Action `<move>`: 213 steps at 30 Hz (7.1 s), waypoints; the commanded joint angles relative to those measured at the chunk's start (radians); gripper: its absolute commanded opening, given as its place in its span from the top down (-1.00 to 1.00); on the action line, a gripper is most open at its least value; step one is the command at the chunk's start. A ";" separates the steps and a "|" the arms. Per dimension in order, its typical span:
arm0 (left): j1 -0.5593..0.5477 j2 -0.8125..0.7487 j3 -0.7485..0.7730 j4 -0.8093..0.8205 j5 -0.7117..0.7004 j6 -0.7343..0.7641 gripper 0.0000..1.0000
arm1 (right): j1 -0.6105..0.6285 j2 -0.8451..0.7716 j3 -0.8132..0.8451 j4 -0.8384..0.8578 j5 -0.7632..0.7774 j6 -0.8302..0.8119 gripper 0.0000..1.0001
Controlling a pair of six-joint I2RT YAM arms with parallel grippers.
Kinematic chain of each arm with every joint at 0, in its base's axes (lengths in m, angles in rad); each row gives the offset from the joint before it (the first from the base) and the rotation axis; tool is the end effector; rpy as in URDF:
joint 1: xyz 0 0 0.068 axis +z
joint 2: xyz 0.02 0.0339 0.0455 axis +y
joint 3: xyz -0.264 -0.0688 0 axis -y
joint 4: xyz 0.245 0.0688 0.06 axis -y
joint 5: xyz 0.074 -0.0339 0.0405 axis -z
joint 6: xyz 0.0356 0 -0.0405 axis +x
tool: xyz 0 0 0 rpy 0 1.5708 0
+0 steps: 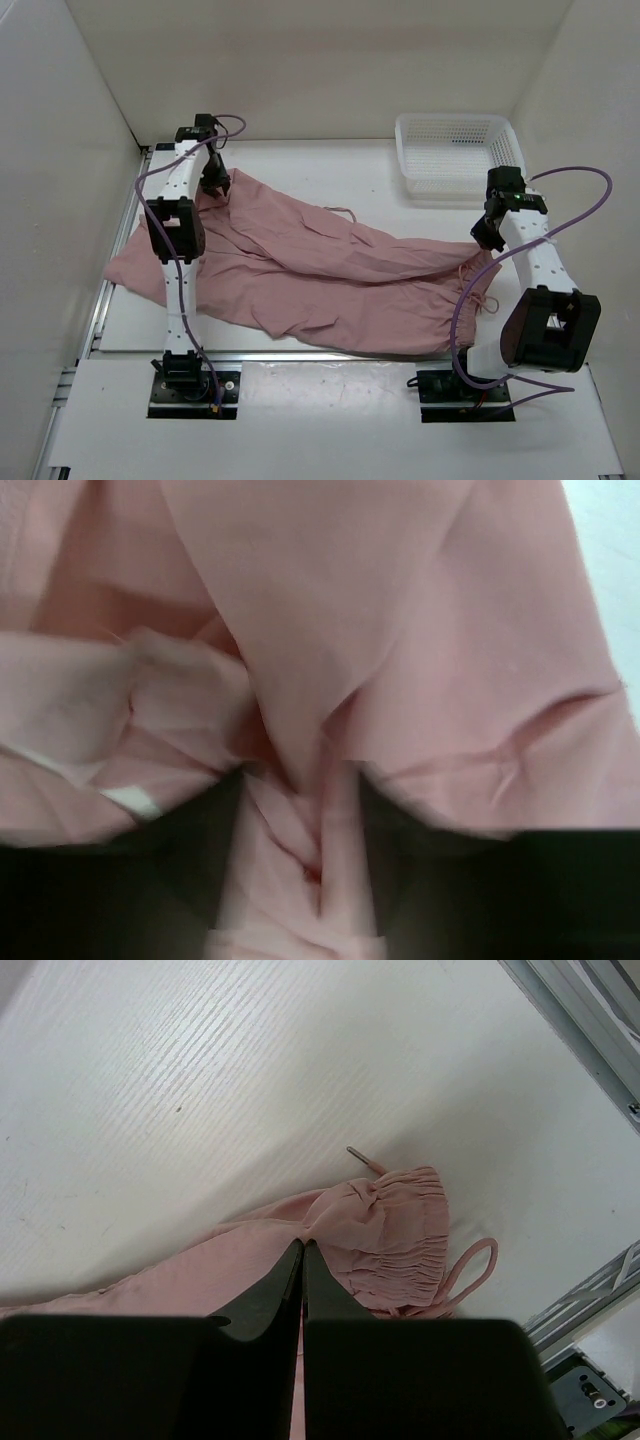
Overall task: Fold and stack the trousers
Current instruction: Flatten the trousers out, then fold the trousers
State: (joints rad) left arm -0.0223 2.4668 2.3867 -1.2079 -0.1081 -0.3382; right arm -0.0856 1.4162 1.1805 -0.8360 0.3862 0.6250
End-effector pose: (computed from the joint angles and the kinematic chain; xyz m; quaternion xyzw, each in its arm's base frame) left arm 0.5056 -0.0074 0.2136 -0.1630 0.9751 0.0274 0.1480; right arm 0.2806 -0.0375 0.2816 0.3753 0.8751 -0.1147 0.2832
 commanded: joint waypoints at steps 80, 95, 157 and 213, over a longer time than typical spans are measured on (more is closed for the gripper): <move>-0.036 0.086 0.189 0.157 0.061 -0.159 0.80 | -0.042 0.080 0.067 0.032 -0.047 0.004 1.00; -0.036 0.075 0.328 0.263 0.209 -0.320 0.80 | -0.097 0.222 0.330 0.051 0.001 0.053 0.28; 0.550 -0.615 -1.138 0.237 -0.237 -0.329 -0.39 | -0.088 -0.344 -0.280 -0.037 -0.589 0.005 -0.94; 0.541 -1.049 -0.828 0.139 0.084 -0.243 0.79 | -0.148 -0.474 -0.328 -0.084 -0.136 0.140 1.00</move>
State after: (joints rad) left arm 0.5175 1.4651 1.4887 -1.0664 -0.0311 -0.5766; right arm -0.2287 1.0573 0.7555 -0.8165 0.1013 0.8024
